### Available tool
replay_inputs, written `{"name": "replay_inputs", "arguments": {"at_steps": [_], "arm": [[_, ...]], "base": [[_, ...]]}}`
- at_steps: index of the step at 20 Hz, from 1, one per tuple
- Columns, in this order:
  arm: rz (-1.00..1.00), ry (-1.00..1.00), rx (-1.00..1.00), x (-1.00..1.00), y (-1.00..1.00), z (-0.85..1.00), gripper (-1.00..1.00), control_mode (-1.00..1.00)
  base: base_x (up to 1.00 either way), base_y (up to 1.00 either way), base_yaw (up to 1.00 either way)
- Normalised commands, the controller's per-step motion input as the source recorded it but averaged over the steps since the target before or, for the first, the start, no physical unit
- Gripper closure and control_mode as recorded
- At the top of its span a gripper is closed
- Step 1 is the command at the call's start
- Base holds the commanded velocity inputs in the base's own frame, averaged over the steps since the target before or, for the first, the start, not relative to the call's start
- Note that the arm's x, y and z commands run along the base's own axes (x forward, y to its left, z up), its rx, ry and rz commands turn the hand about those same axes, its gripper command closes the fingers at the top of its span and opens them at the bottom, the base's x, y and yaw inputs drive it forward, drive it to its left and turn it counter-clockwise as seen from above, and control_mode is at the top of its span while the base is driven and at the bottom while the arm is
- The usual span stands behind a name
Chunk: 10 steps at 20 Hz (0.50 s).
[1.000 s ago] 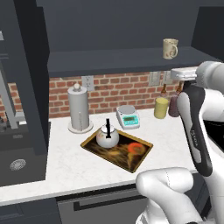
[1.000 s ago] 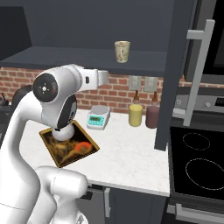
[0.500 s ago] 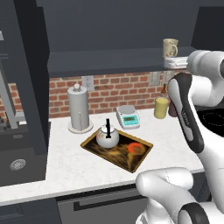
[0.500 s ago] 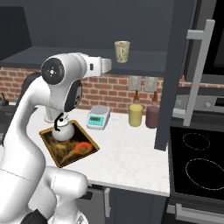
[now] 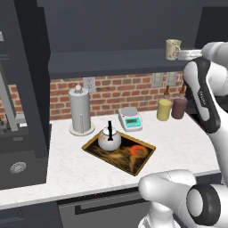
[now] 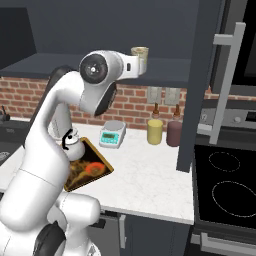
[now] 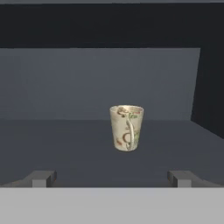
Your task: Pick the kettle from the counter and place it on the tray. Then pick the mug from the cabinet and place it on the tray. Then close the cabinet doors.
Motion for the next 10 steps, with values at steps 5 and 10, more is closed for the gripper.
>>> {"name": "replay_inputs", "arguments": {"at_steps": [5, 10], "arm": [[0.08, 0.0, 0.0, 0.24, -0.29, 0.0, -1.0, -1.0], [0.05, 0.0, 0.0, 0.25, -0.05, 0.0, -1.0, -1.0]], "base": [[0.0, 0.0, 0.0], [0.0, 0.0, 0.0]]}}
